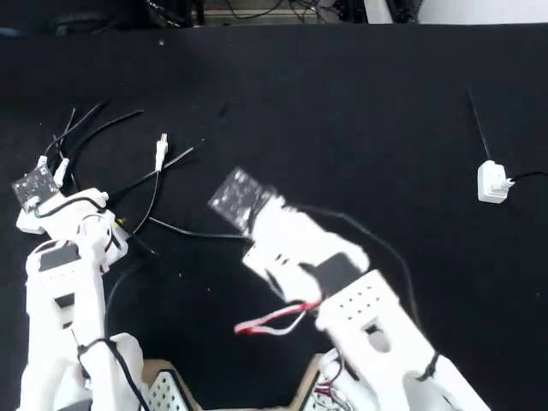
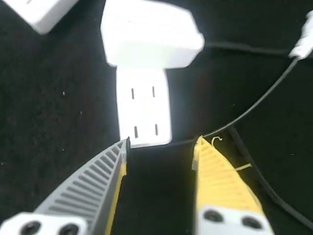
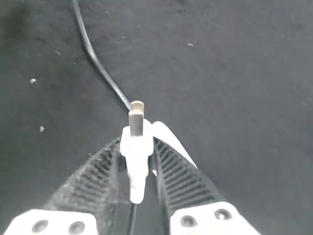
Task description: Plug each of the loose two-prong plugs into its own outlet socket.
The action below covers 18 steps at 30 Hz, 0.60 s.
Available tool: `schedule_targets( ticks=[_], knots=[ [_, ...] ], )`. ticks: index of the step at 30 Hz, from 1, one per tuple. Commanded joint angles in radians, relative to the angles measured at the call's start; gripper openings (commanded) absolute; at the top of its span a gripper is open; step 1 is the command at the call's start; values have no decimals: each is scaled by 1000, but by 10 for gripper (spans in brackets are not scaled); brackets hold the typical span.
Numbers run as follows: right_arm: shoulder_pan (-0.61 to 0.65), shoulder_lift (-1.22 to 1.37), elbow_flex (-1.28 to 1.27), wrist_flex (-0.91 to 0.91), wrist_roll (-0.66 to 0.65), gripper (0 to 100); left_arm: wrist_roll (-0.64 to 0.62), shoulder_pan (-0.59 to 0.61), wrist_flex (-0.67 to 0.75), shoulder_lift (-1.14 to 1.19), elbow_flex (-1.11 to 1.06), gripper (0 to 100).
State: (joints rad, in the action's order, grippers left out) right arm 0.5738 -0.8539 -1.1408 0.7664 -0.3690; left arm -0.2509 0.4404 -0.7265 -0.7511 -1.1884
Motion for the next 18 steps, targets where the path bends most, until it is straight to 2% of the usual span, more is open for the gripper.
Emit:
schedule_targets(
  ticks=[1,5,11,18],
  knots=[
    [95,-31,-160,-287,57,11,12,-48,-37,-201,-21,216],
    [193,-31,-223,-384,91,11,12,-117,-66,-453,-124,216],
    [206,-30,-249,-416,91,11,11,-209,-68,-795,-282,216],
    [239,-30,-323,-578,140,11,11,-332,-144,-1080,-378,218]
  ],
)
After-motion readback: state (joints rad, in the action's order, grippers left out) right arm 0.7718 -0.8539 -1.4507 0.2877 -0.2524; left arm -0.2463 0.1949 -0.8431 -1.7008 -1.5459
